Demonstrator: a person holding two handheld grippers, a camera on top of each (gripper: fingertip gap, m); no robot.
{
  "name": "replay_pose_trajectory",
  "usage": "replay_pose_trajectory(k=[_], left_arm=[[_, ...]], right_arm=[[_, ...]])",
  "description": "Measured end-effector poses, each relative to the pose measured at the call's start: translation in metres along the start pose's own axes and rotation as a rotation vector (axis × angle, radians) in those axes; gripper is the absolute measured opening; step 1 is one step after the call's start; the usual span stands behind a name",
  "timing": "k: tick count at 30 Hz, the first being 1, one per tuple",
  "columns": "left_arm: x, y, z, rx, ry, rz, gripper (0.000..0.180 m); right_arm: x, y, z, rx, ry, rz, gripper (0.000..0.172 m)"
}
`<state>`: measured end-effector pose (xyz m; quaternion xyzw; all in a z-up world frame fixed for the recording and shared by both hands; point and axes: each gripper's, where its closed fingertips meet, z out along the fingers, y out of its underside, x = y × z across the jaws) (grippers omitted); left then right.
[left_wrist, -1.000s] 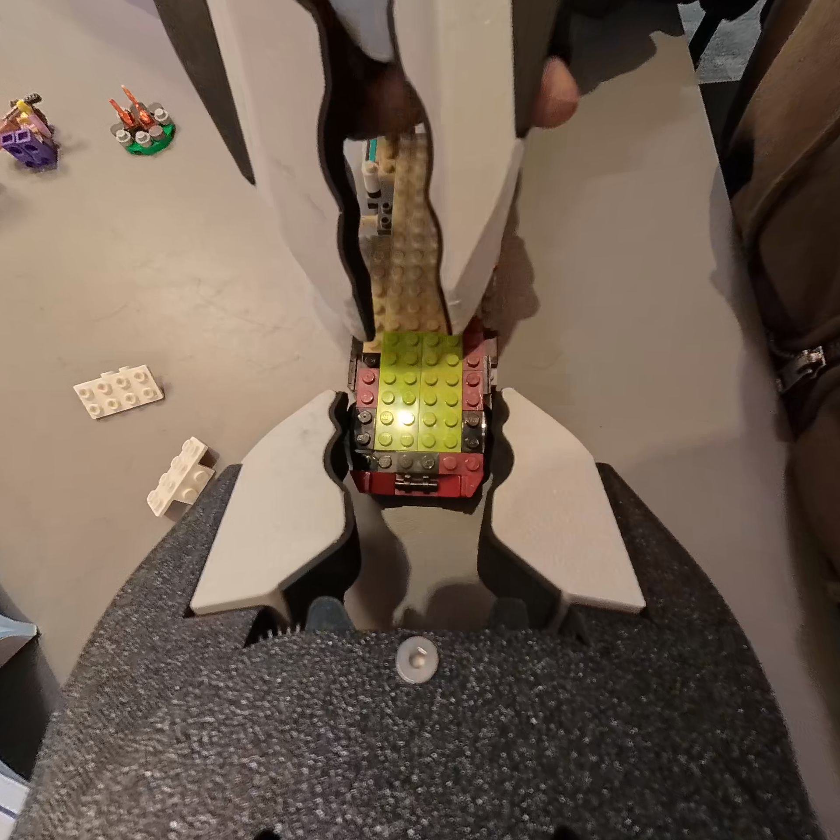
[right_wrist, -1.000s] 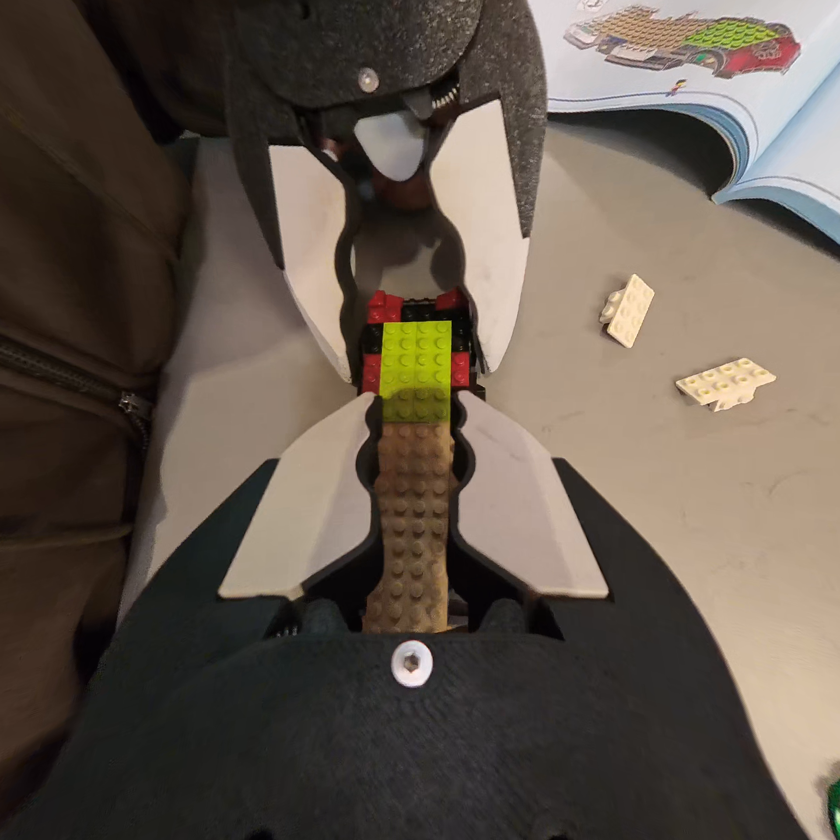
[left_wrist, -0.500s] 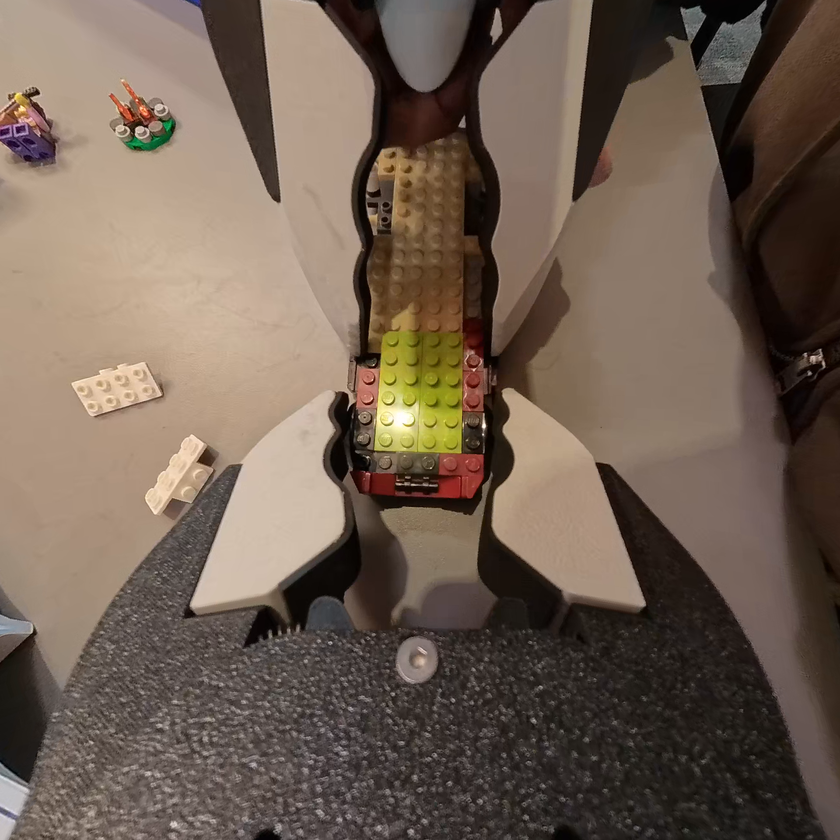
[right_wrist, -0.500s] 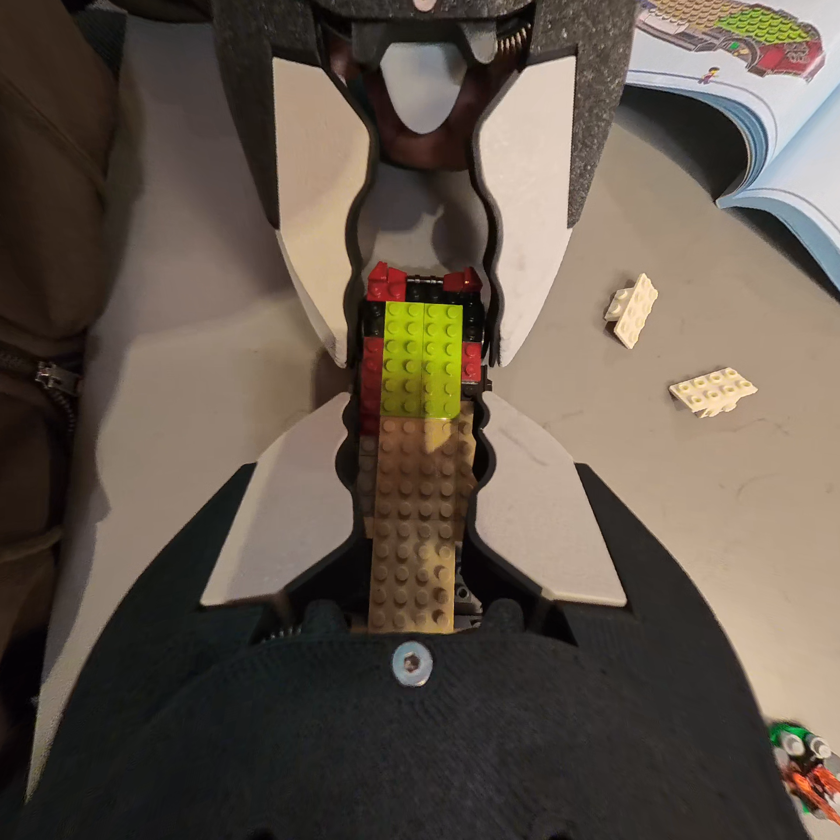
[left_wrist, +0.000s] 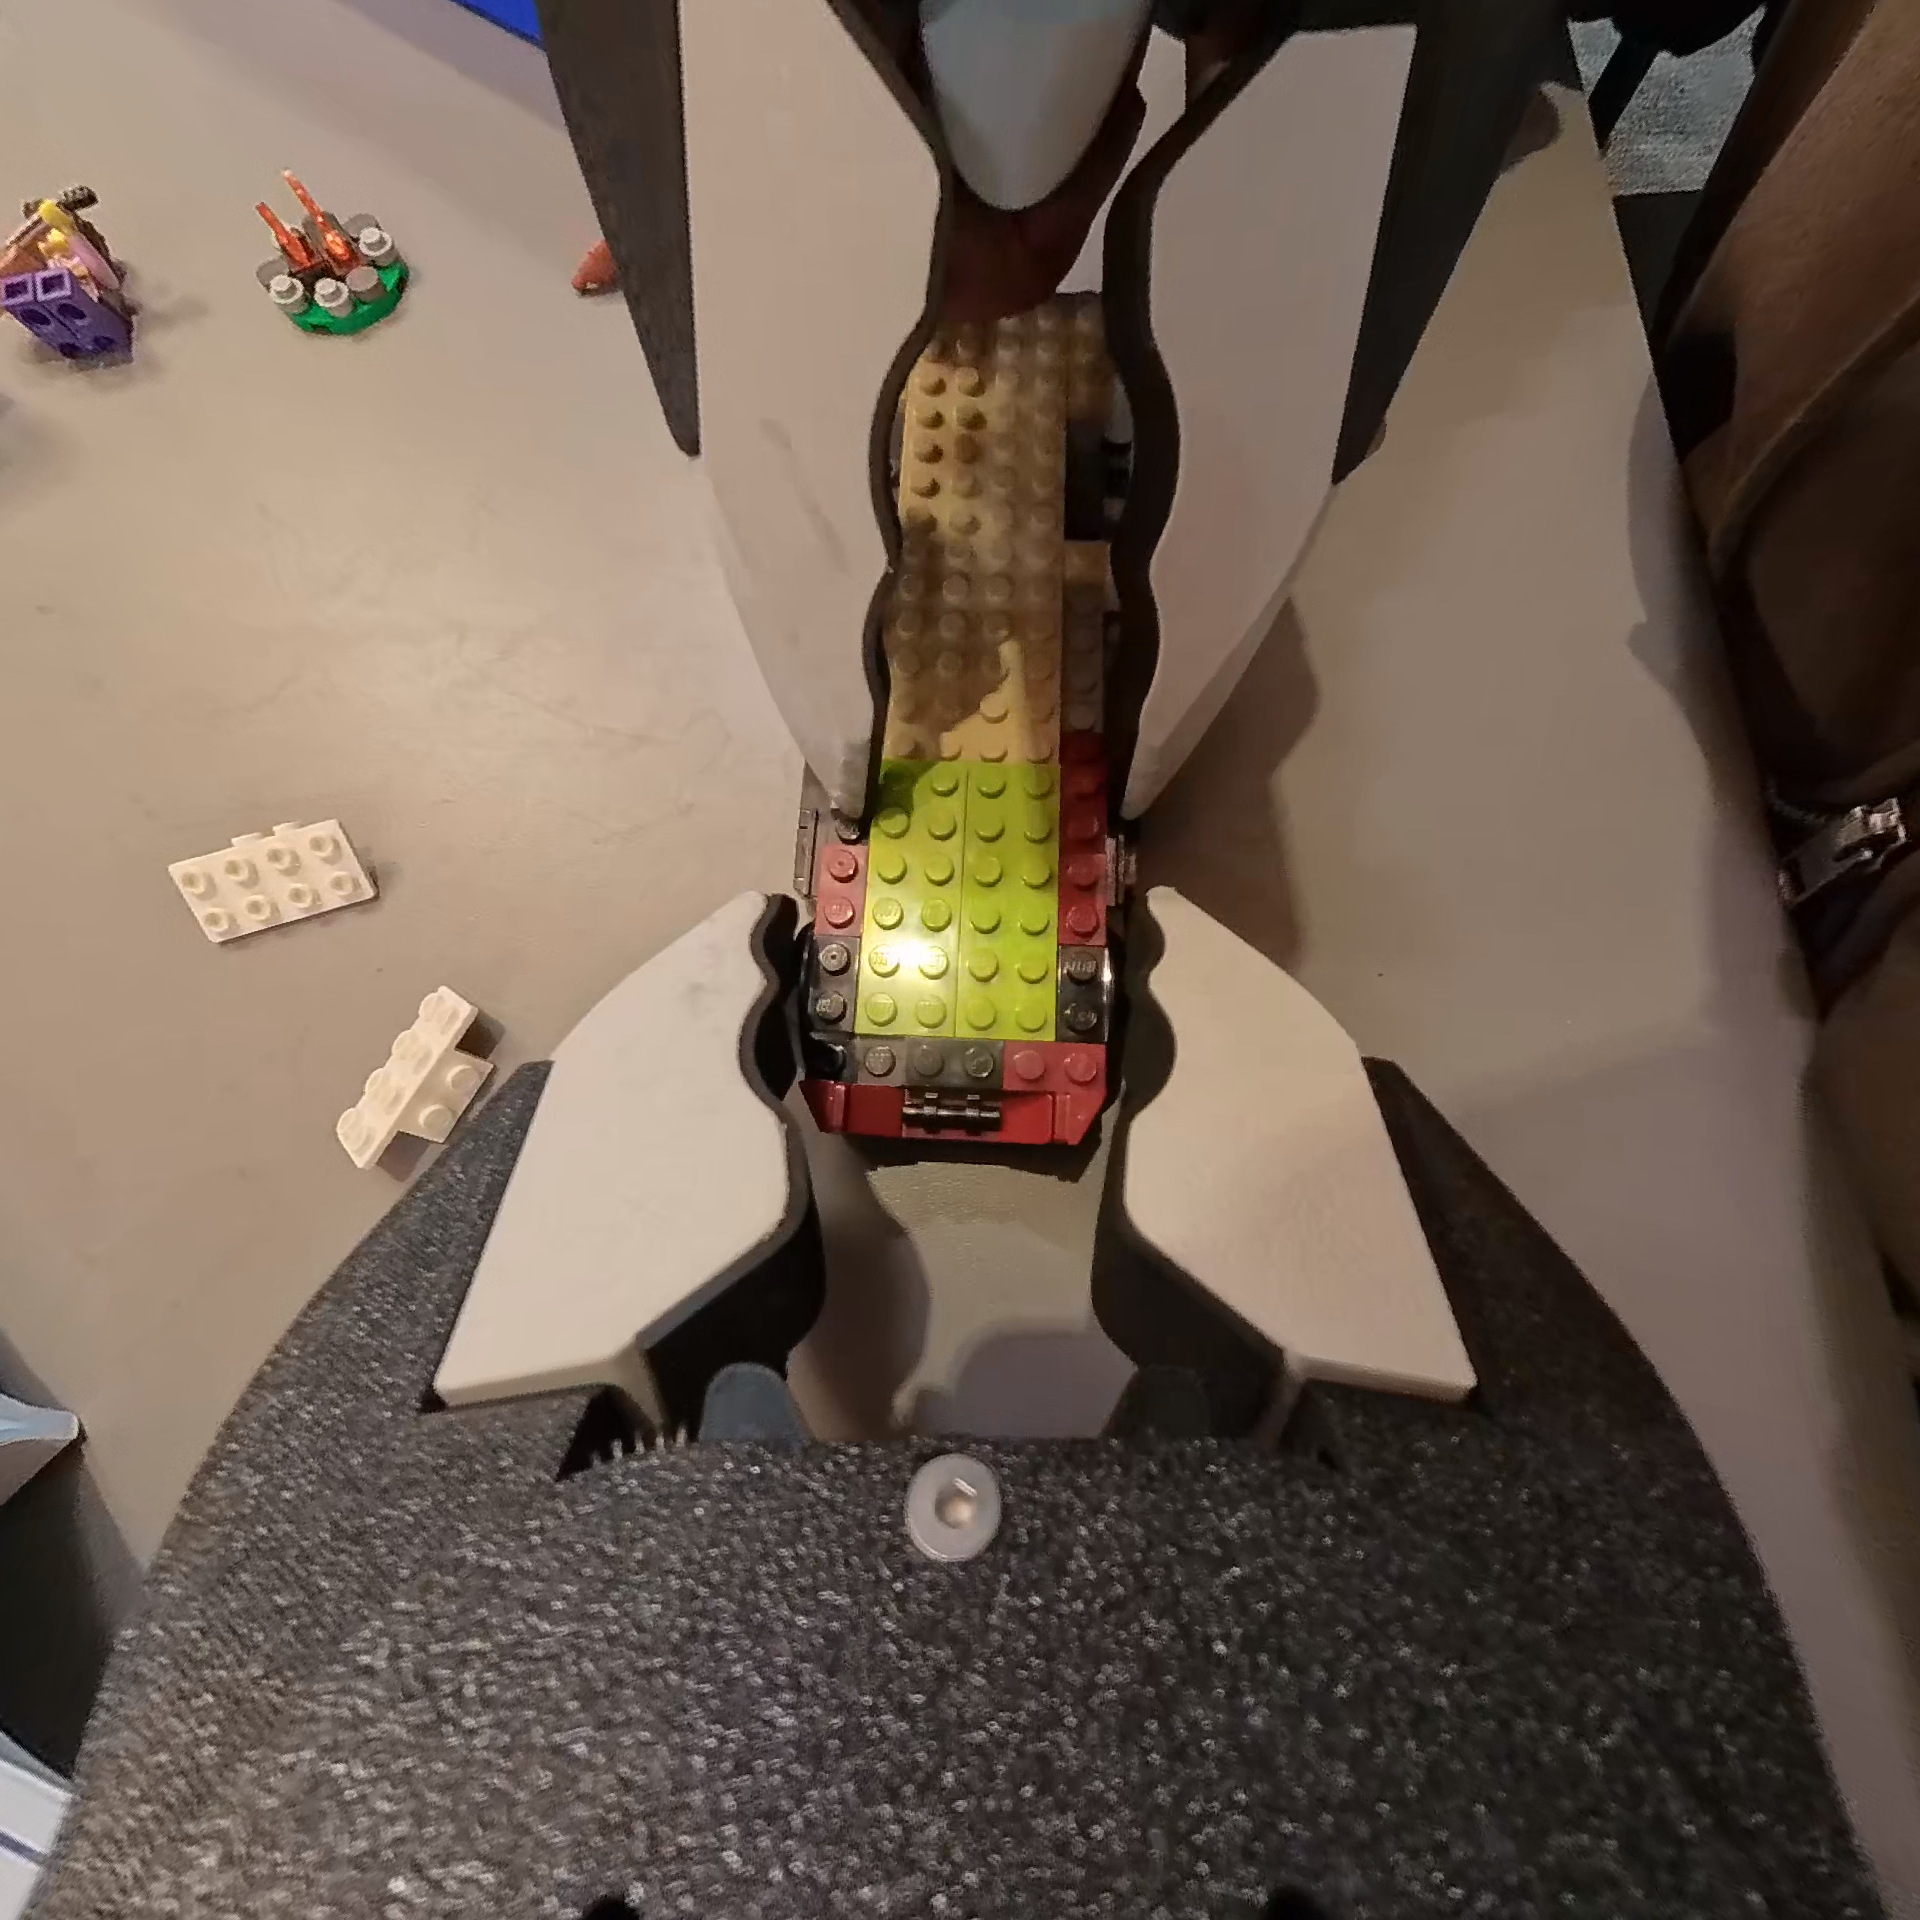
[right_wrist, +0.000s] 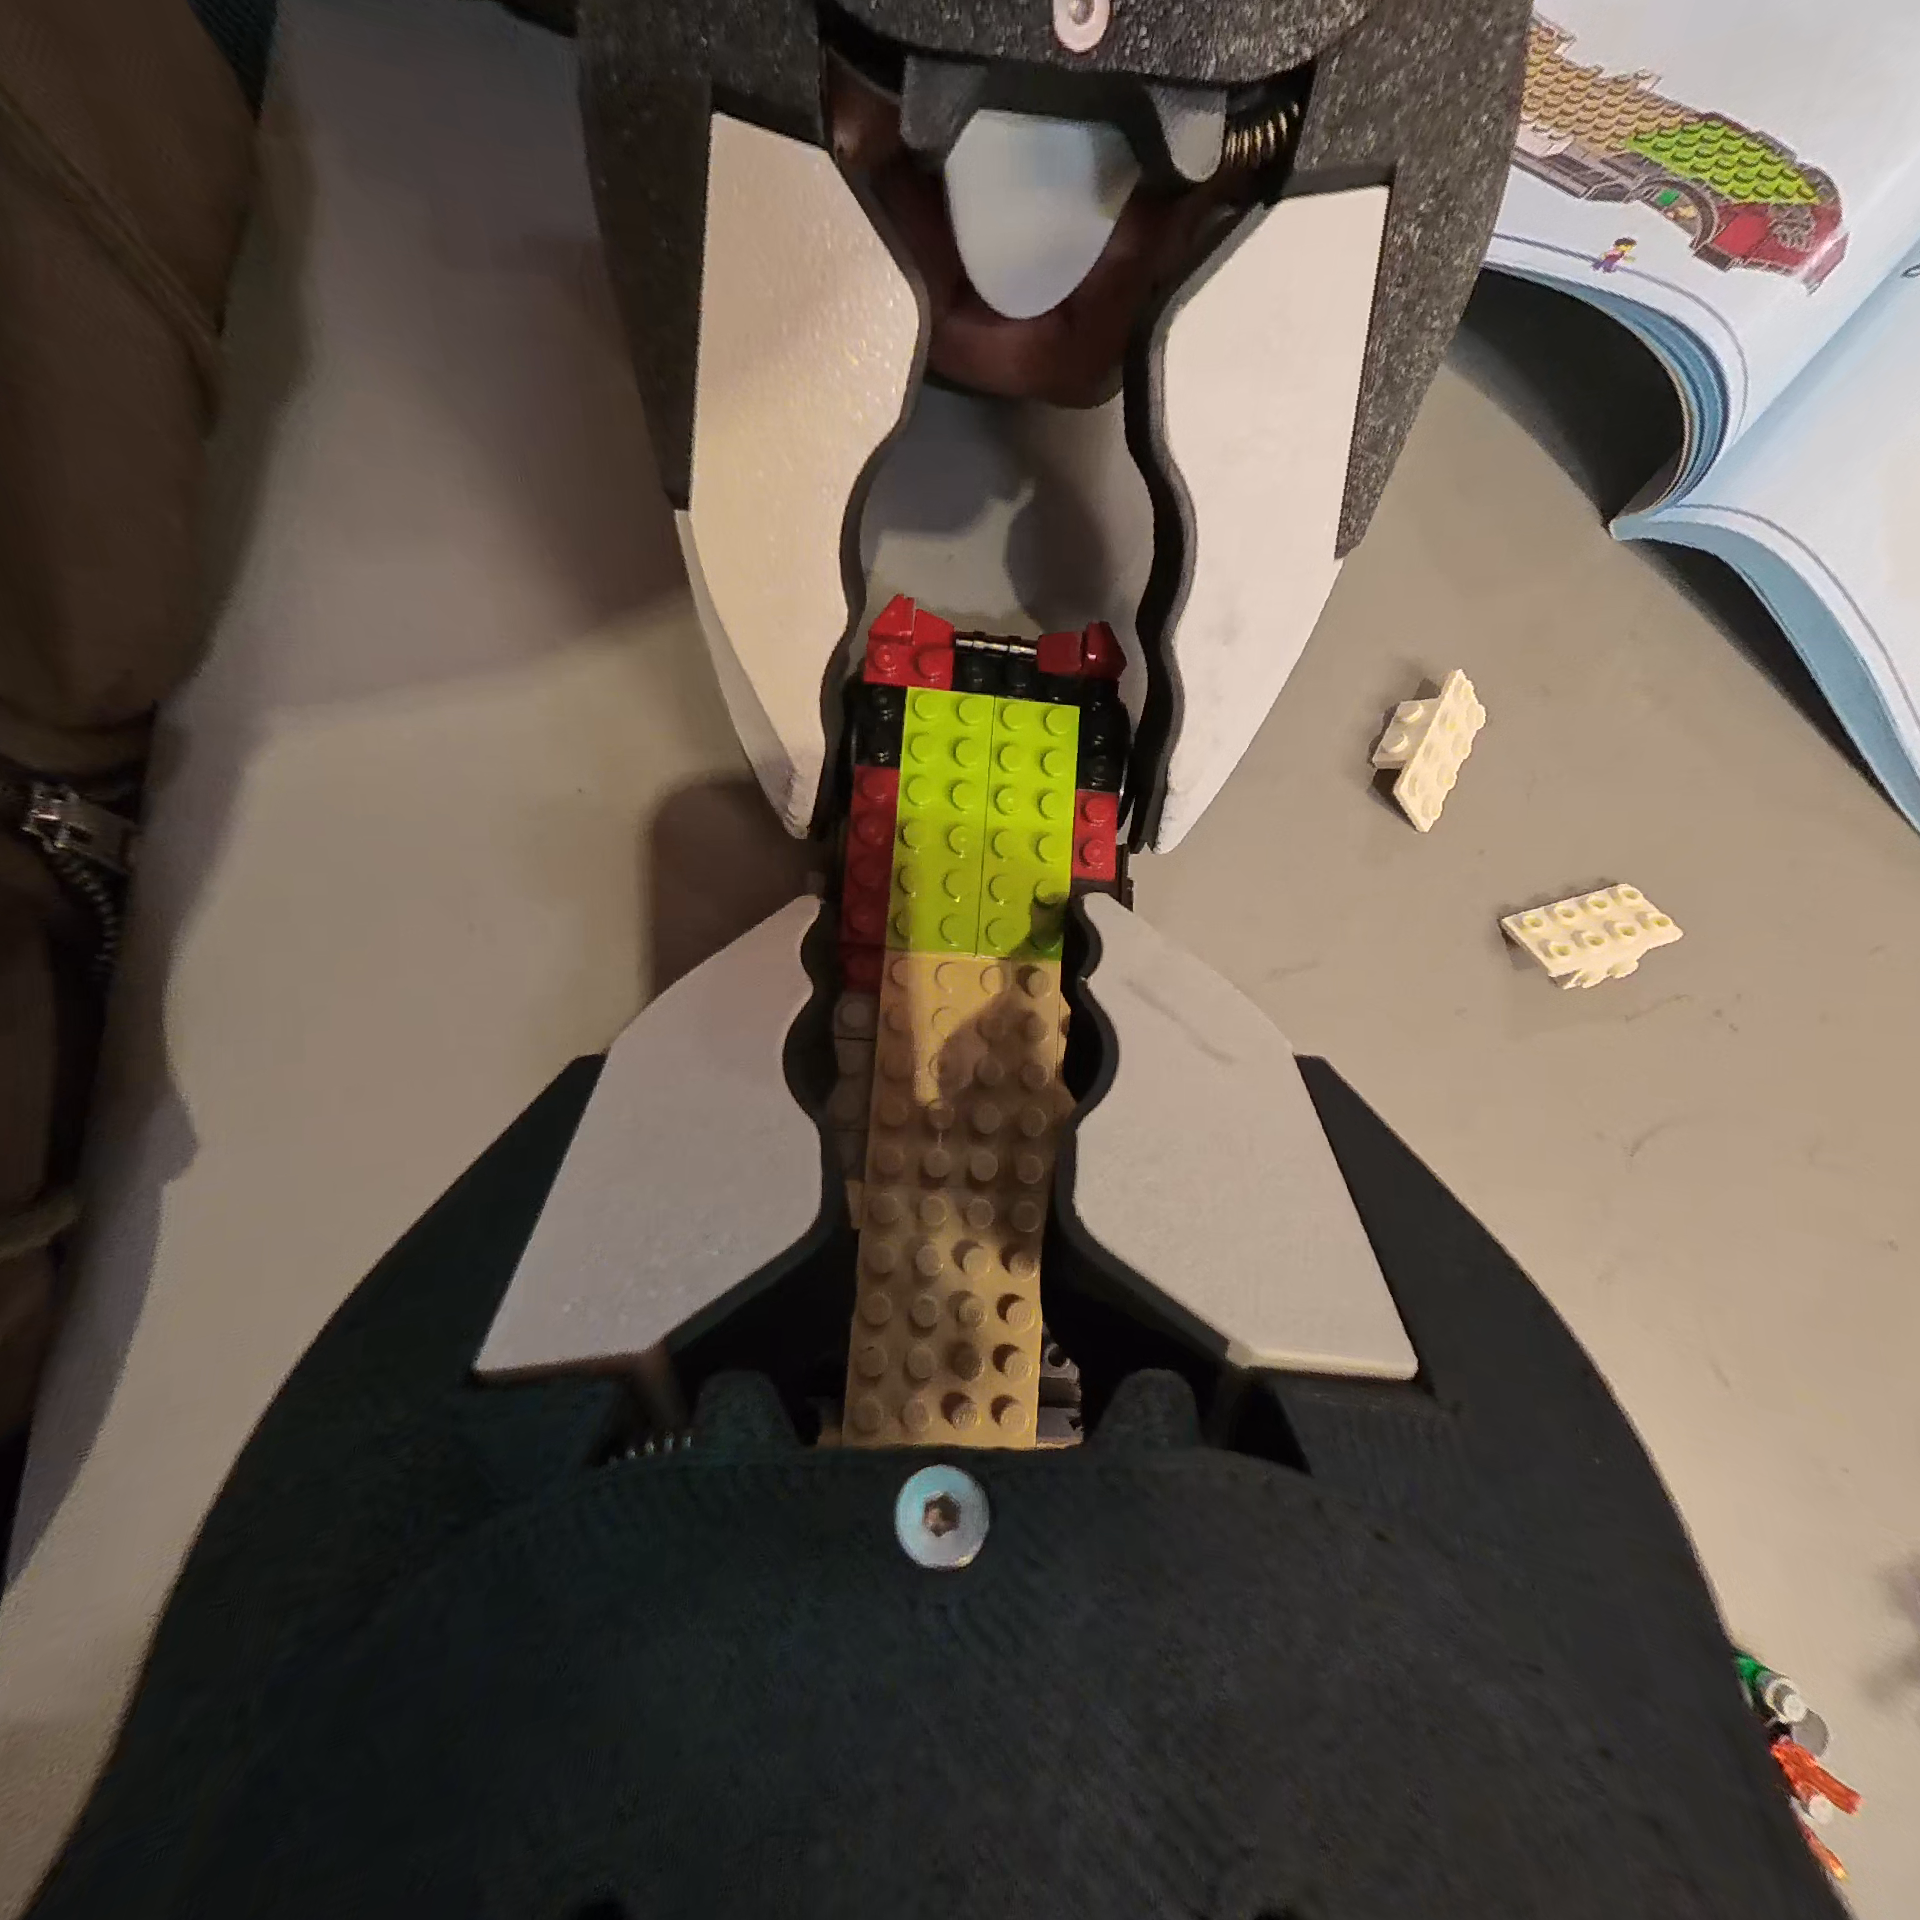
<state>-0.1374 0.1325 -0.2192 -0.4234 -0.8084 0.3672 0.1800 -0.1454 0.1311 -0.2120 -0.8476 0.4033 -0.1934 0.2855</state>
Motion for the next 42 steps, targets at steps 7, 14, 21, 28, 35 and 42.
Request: replay_pose_trajectory(k=[7,14,21,28,35,42], left_arm=[[0.0011,0.0001,0.0003,-0.001,0.009,0.002,0.062],[0.0022,-0.0001,0.0003,0.001,0.022,0.0,0.062],[0.0026,-0.0003,0.0005,0.002,0.029,-0.001,0.062],[0.003,-0.0004,0.0006,0.002,0.033,0.0,0.062],[0.0031,-0.0005,0.0008,0.002,0.034,0.001,0.061],[0.0031,-0.0005,0.0008,0.002,0.036,0.0,0.062]], right_arm=[[-0.0007,-0.0013,-0.0001,0.026,-0.026,0.016,0.04],[-0.0013,-0.0024,-0.0005,0.046,-0.052,0.039,0.04],[-0.0018,-0.0029,-0.0006,0.051,-0.063,0.049,0.04],[-0.0023,-0.0034,-0.0007,0.058,-0.07,0.052,0.04],[-0.0023,-0.0037,-0.0006,0.062,-0.07,0.048,0.04],[-0.0022,-0.0038,-0.0007,0.066,-0.07,0.047,0.04]])
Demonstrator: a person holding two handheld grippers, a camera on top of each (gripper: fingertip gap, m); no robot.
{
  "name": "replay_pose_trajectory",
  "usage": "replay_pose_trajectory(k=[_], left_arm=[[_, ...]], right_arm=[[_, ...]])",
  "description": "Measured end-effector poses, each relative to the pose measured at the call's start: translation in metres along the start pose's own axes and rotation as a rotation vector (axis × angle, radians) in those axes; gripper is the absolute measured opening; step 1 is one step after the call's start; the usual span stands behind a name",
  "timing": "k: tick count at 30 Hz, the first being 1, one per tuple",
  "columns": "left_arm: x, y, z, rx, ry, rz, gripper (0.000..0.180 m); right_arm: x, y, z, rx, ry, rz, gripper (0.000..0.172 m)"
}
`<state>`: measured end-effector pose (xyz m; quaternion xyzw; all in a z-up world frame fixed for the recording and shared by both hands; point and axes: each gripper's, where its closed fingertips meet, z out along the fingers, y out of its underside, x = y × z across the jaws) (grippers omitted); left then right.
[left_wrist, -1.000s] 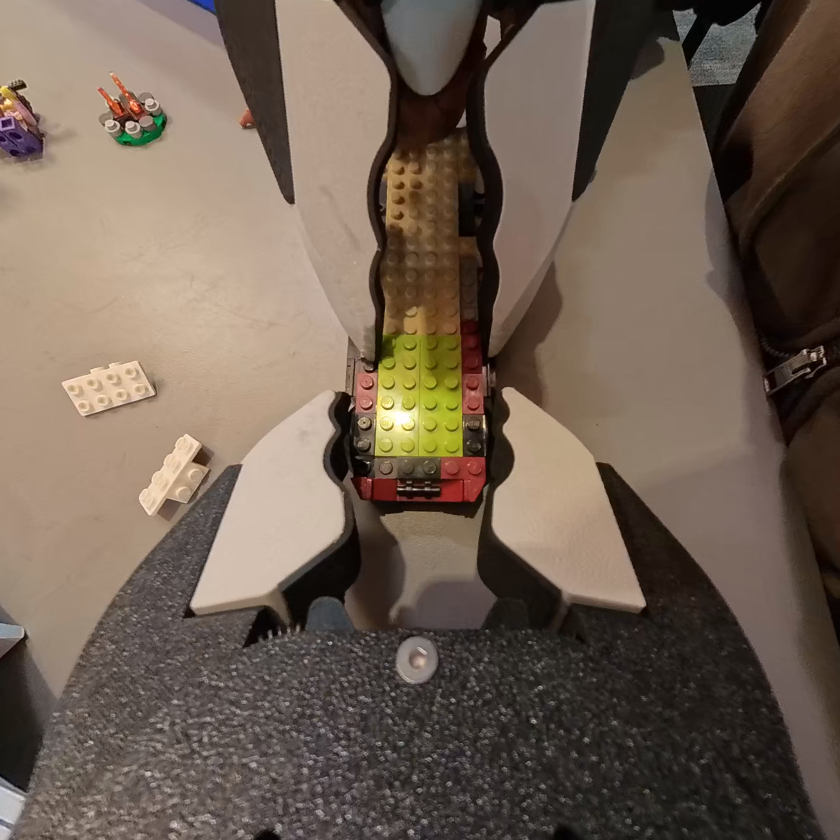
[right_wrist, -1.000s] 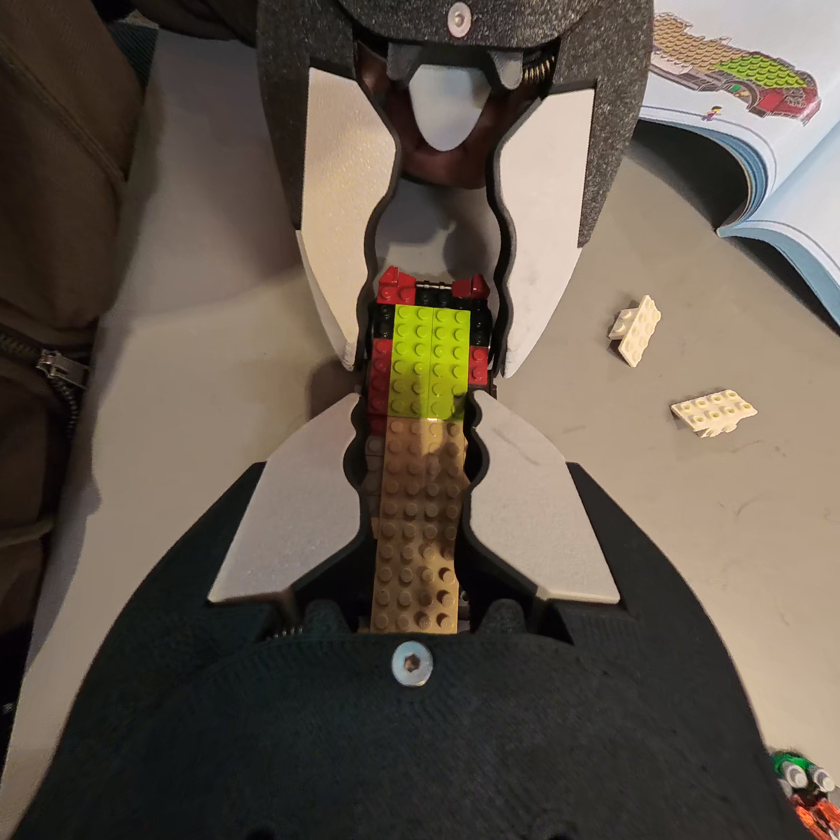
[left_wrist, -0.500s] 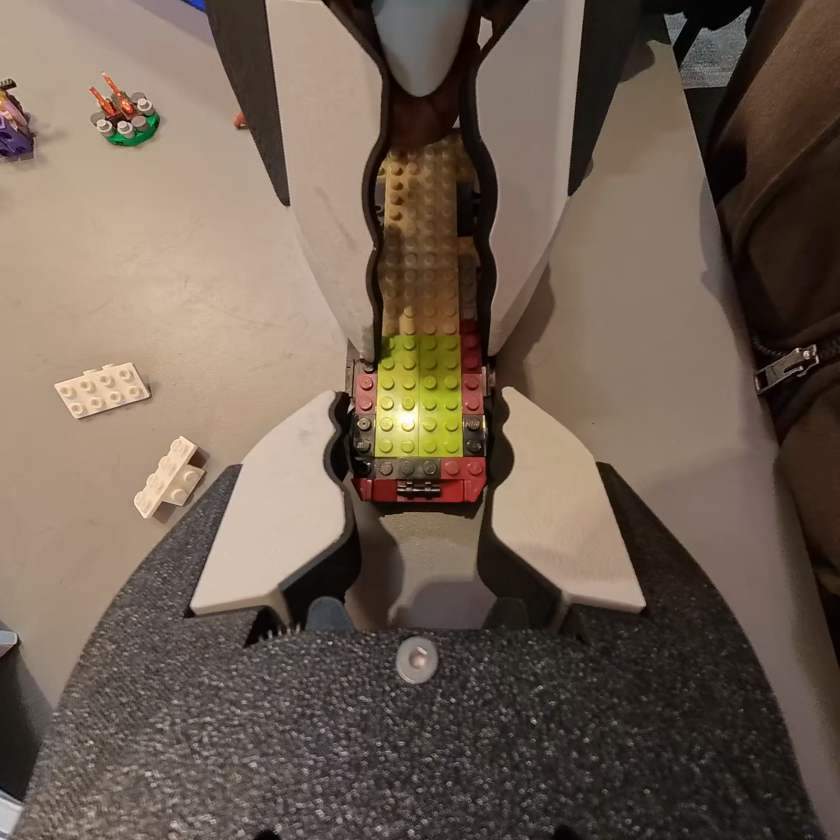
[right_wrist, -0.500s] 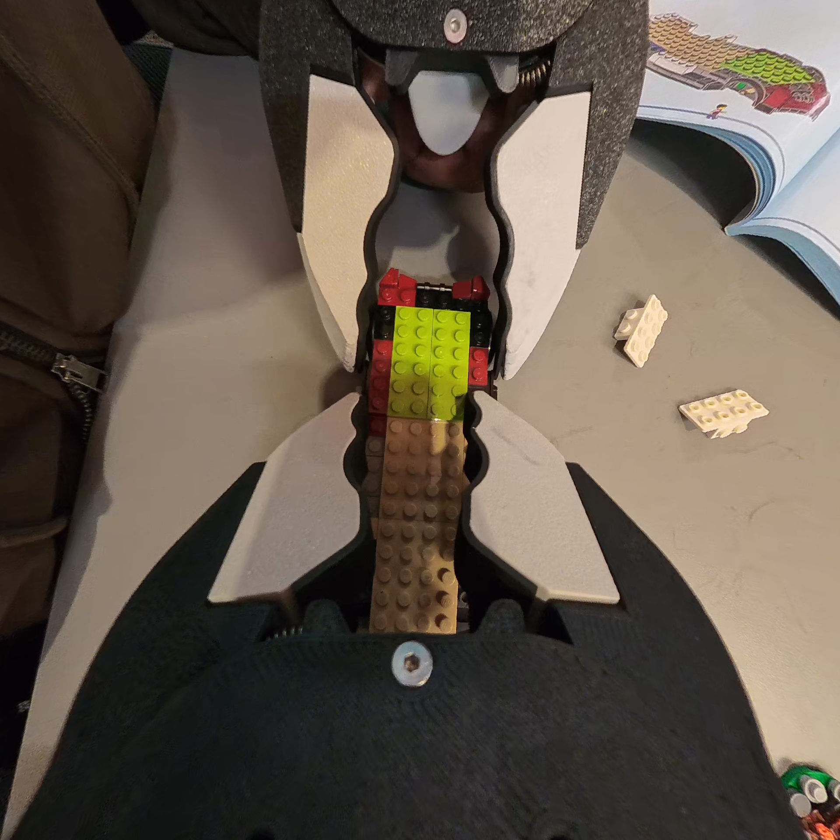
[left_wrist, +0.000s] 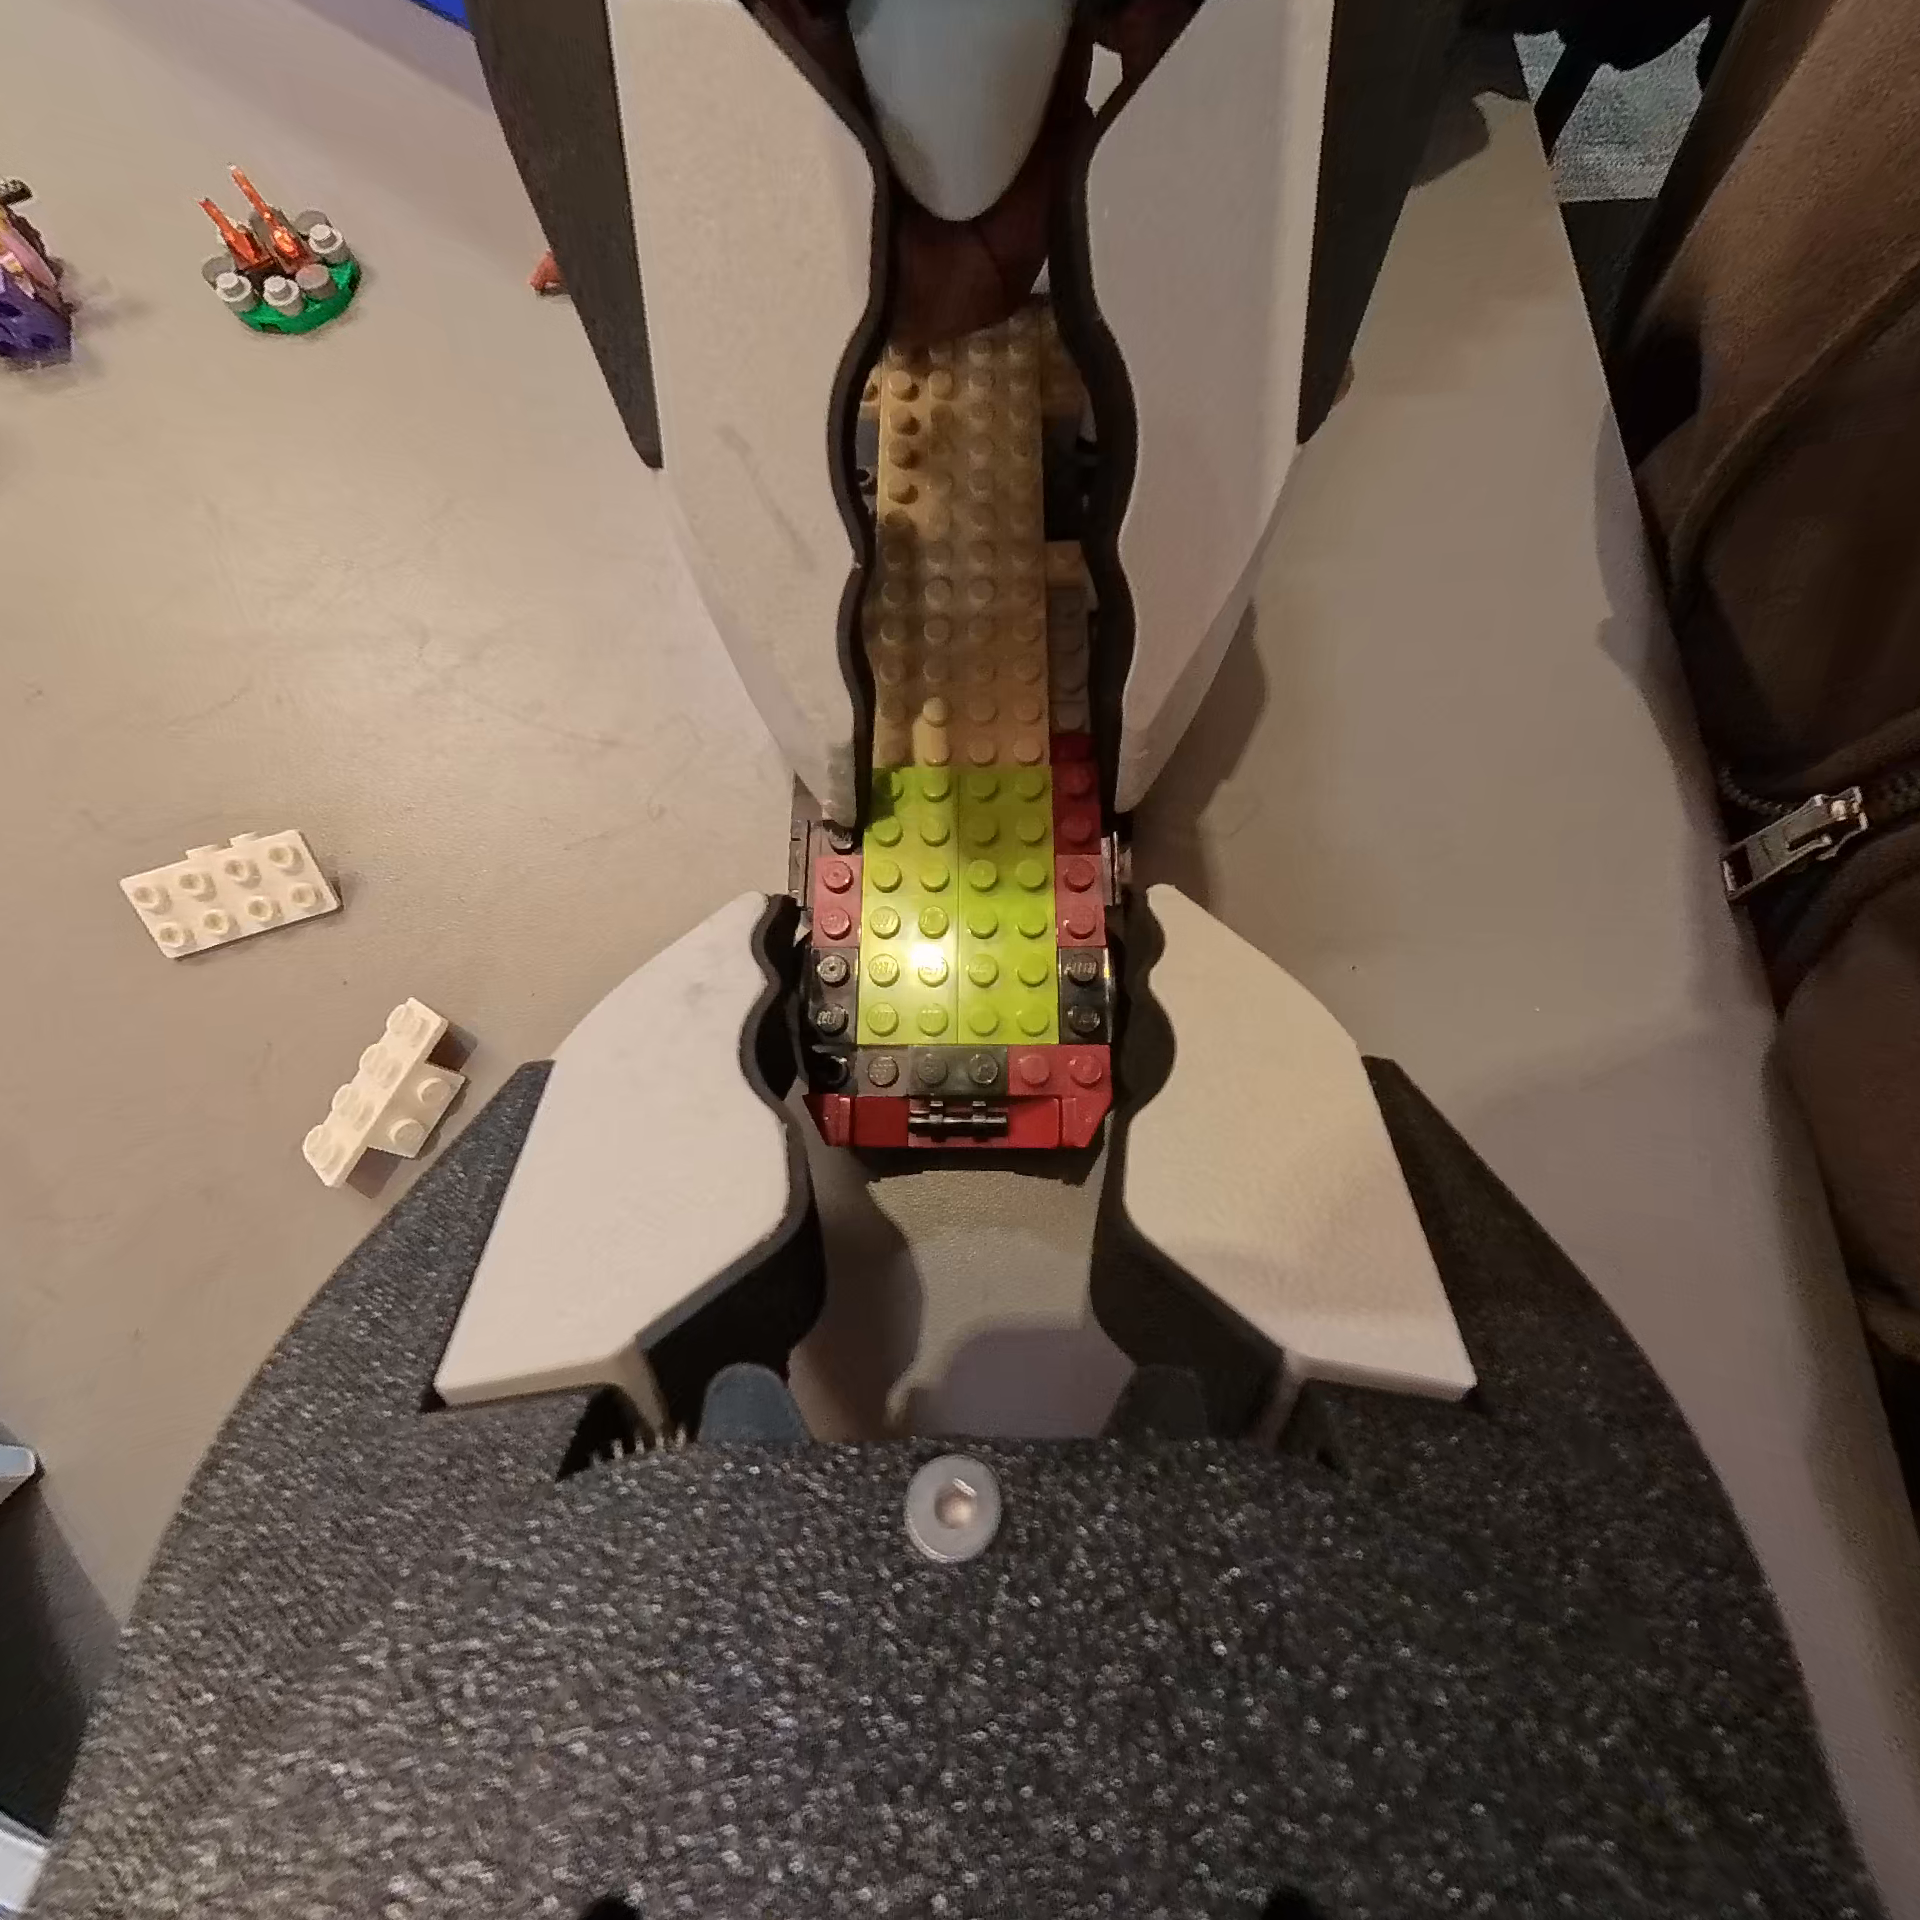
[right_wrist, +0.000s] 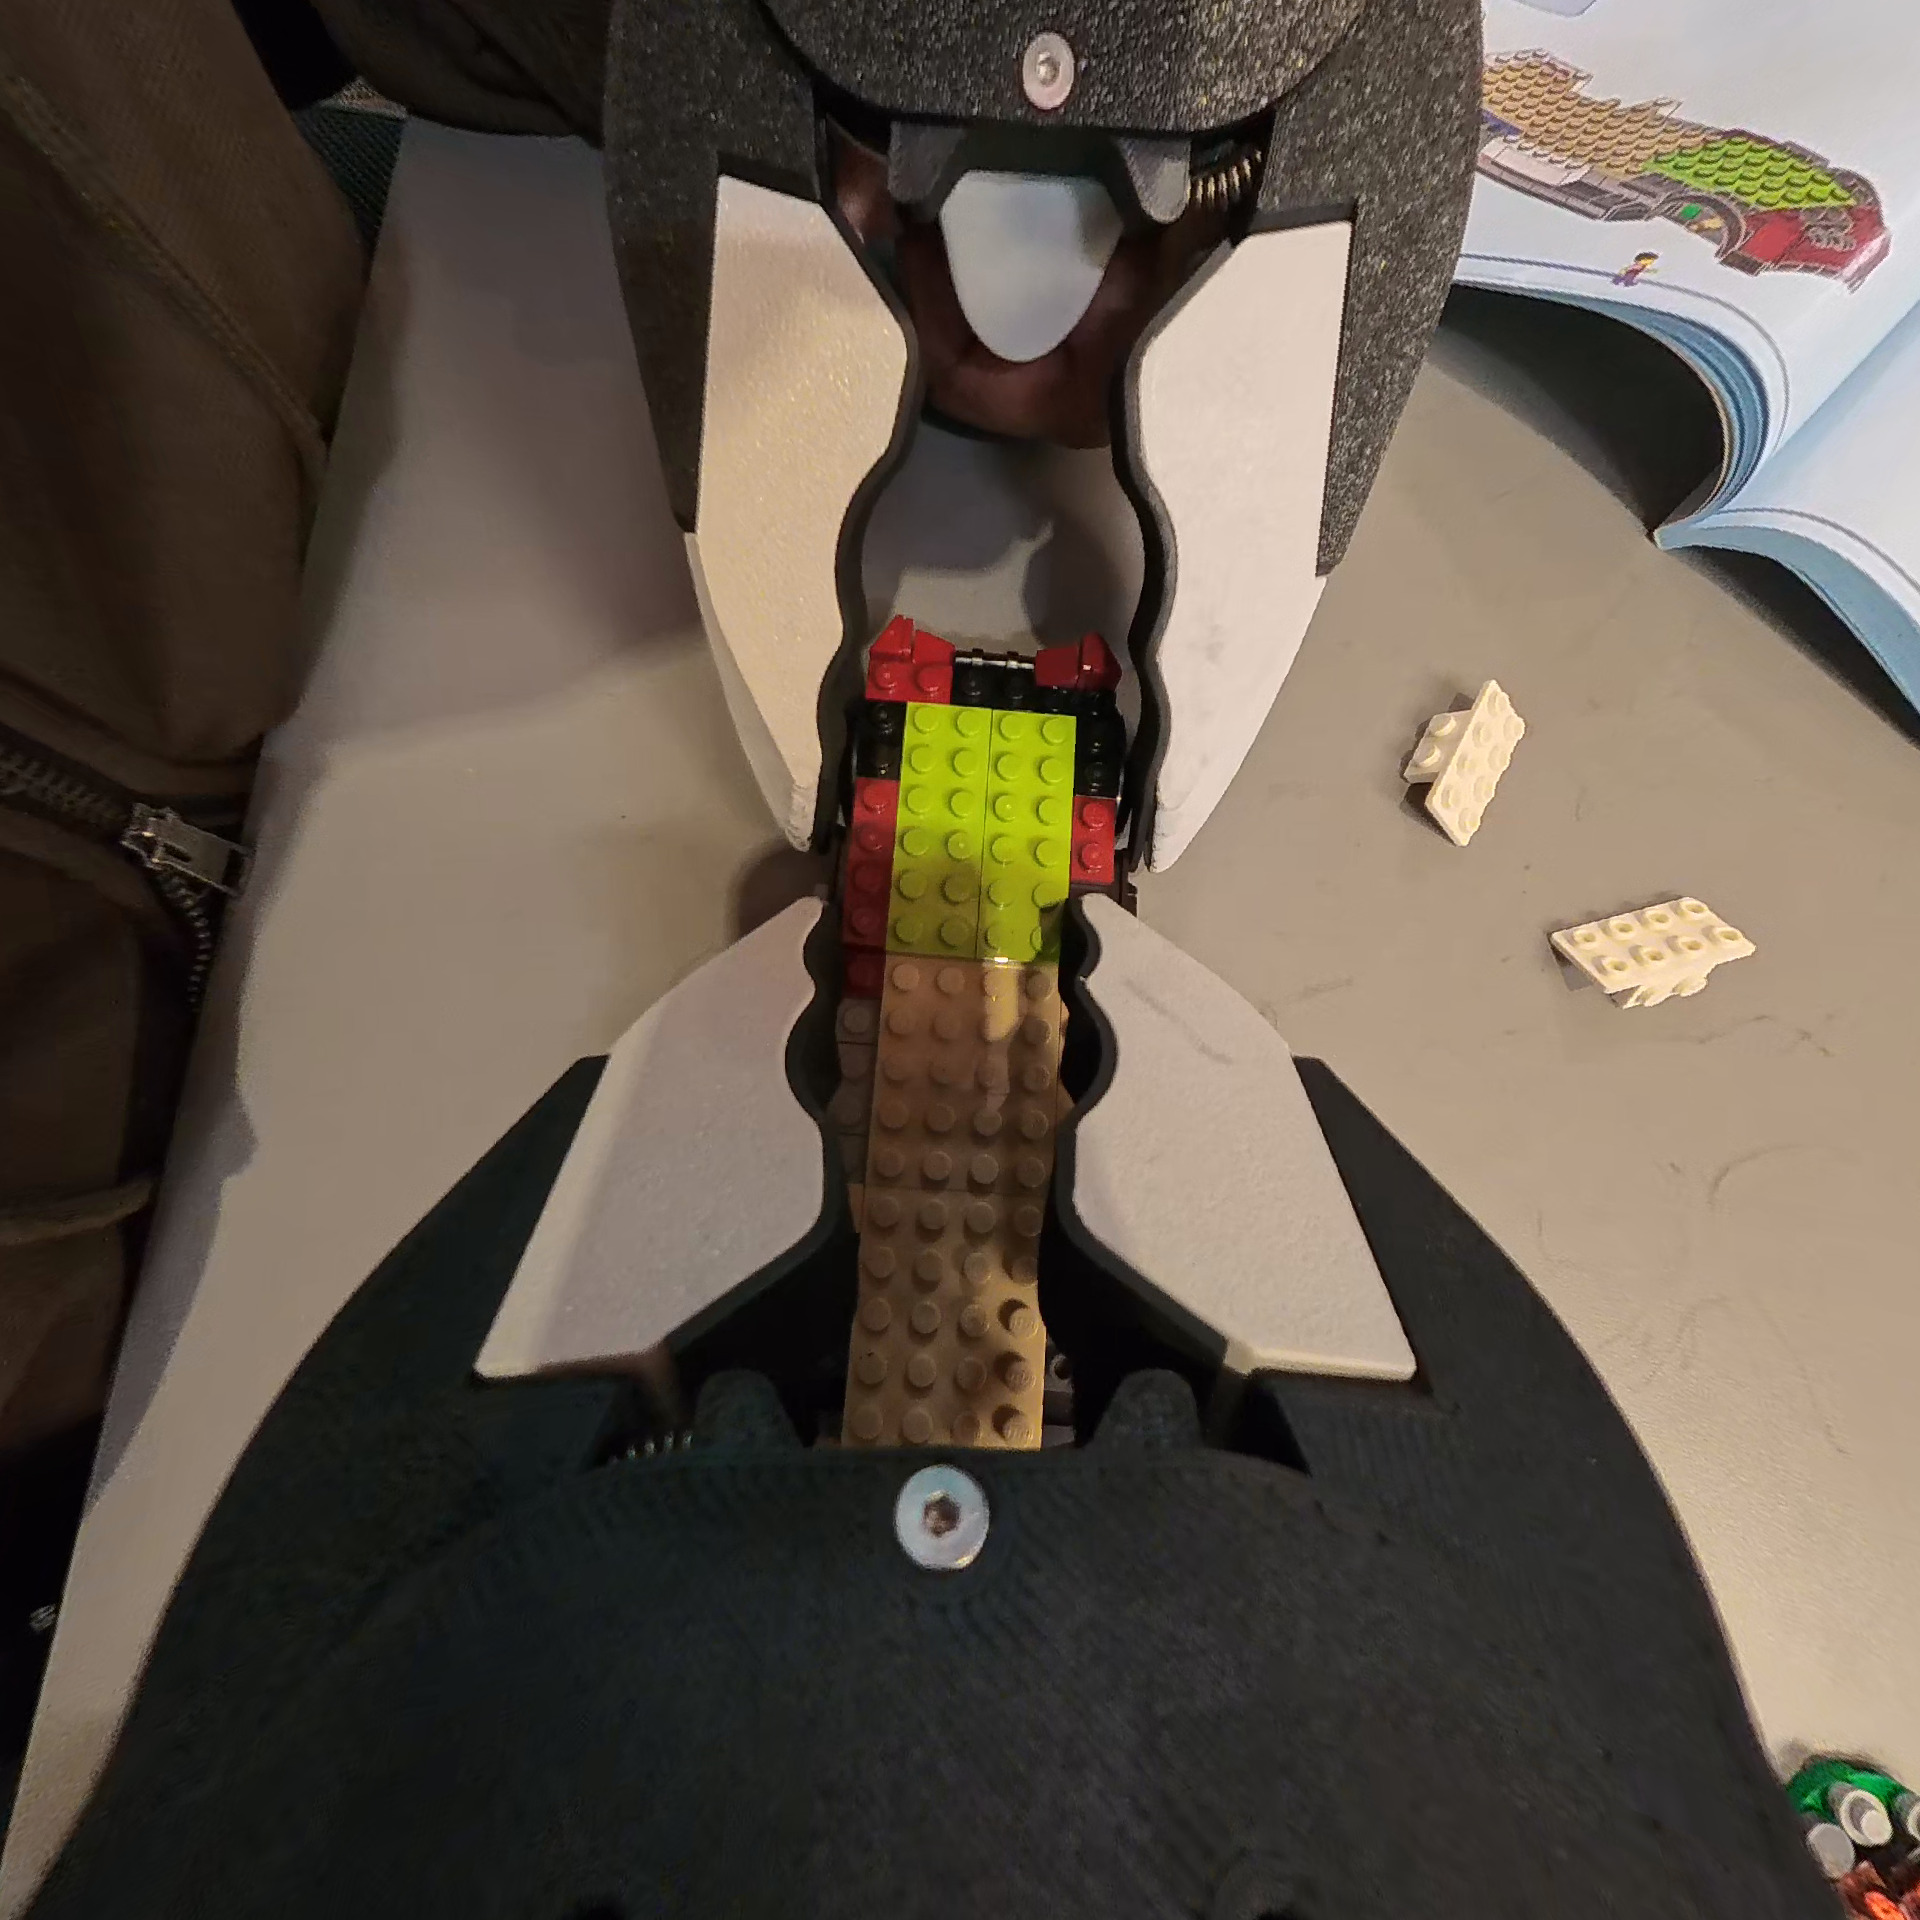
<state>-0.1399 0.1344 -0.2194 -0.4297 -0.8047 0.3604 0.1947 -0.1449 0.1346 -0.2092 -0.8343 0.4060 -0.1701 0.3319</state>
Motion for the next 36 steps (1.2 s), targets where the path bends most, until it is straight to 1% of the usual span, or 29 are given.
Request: replay_pose_trajectory(k=[19,20,21,23,25,29,36], left_arm=[[0.0,0.0,0.0,0.001,0.005,-0.003,0.061],[0.0,0.0,0.0,-0.001,0.005,0.0,0.062],[0.003,0.0,0.0,0.0,0.018,0.011,0.062],[0.003,0.0,0.0,0.001,0.015,0.01,0.061],[0.002,0.0,0.0,-0.001,0.014,0.008,0.061],[0.002,0.0,0.0,-0.001,0.014,0.008,0.061],[0.001,0.0,-0.001,0.002,0.021,-0.007,0.061]], right_arm=[[0.0,-0.001,-0.001,0.017,-0.008,0.0,0.039],[-0.005,-0.006,-0.004,0.051,-0.043,0.0,0.018],[0.001,-0.011,-0.008,0.096,-0.012,0.018,0.0],[0.009,-0.006,-0.006,0.075,0.032,0.009,0.0],[0.007,-0.005,-0.005,0.06,0.044,-0.014,0.0],[0.007,-0.005,-0.006,0.071,0.029,0.004,0.0],[0.008,-0.01,-0.009,0.091,0.031,0.007,0.02]])
